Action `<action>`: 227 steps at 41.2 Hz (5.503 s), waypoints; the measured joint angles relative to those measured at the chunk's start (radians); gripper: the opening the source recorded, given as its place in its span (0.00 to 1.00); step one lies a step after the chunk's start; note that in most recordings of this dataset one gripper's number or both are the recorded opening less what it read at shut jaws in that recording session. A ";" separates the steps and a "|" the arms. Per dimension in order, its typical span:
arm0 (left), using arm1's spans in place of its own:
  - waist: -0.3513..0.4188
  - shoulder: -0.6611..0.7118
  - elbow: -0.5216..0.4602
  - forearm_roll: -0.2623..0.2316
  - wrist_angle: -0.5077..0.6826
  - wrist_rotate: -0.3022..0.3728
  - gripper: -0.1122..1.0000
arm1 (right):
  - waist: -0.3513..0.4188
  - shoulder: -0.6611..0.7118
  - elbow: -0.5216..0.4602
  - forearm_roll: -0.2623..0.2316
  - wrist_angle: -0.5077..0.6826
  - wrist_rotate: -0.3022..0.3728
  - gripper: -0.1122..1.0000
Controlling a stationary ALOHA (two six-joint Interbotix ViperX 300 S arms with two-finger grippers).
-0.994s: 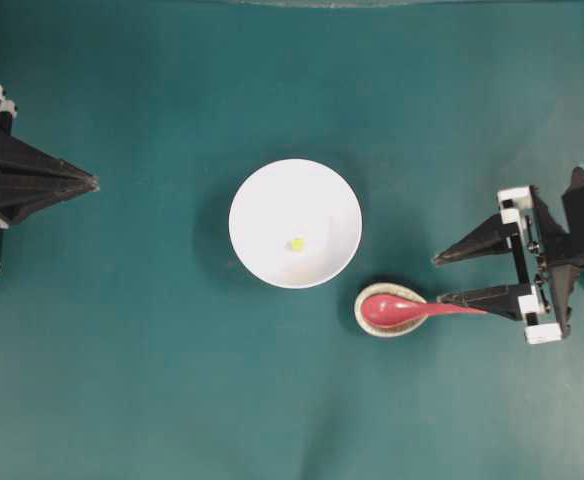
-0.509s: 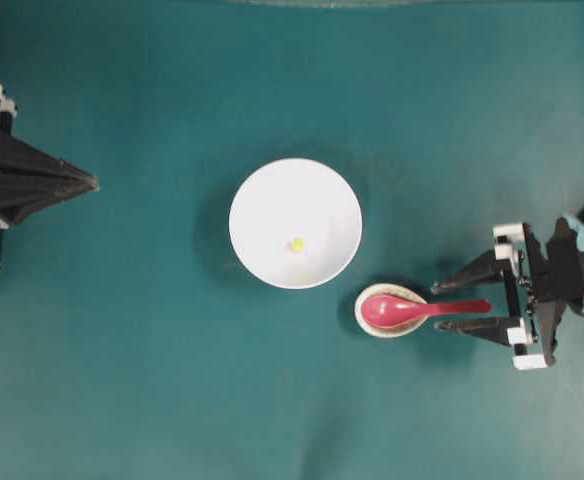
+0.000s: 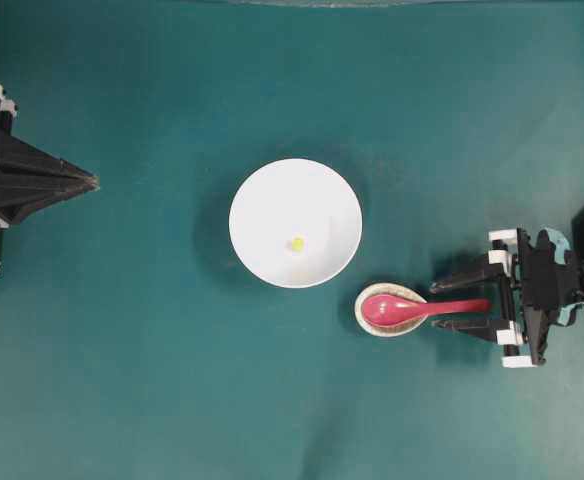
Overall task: Scoop the yellow hexagonal prism block from the bowl with a spoon using the right arm.
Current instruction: 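Close the right gripper on the red spoon handle, then lift the spoon with the right gripper and carry it over the bowl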
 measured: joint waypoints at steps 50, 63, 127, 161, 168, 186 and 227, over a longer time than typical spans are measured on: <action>0.000 0.000 0.000 0.002 0.000 0.002 0.13 | 0.008 0.006 0.008 0.000 -0.011 -0.038 0.55; 0.000 0.000 0.000 0.002 0.000 0.002 0.13 | 0.009 0.006 0.006 -0.002 -0.011 -0.038 0.48; 0.000 0.000 0.000 0.003 0.003 0.002 0.13 | 0.009 -0.011 0.003 -0.002 0.018 -0.040 0.48; 0.000 0.000 0.000 0.002 0.003 0.002 0.13 | 0.008 -0.011 0.000 -0.002 0.000 -0.043 0.47; 0.000 0.000 0.000 0.002 0.005 0.000 0.13 | 0.008 -0.009 0.000 -0.002 0.000 -0.043 0.44; -0.002 0.000 0.000 0.003 0.009 0.002 0.13 | 0.009 -0.061 -0.009 -0.002 0.008 -0.043 0.32; 0.000 0.002 0.000 0.002 0.020 0.000 0.13 | -0.462 -0.647 -0.267 -0.002 0.956 -0.499 0.32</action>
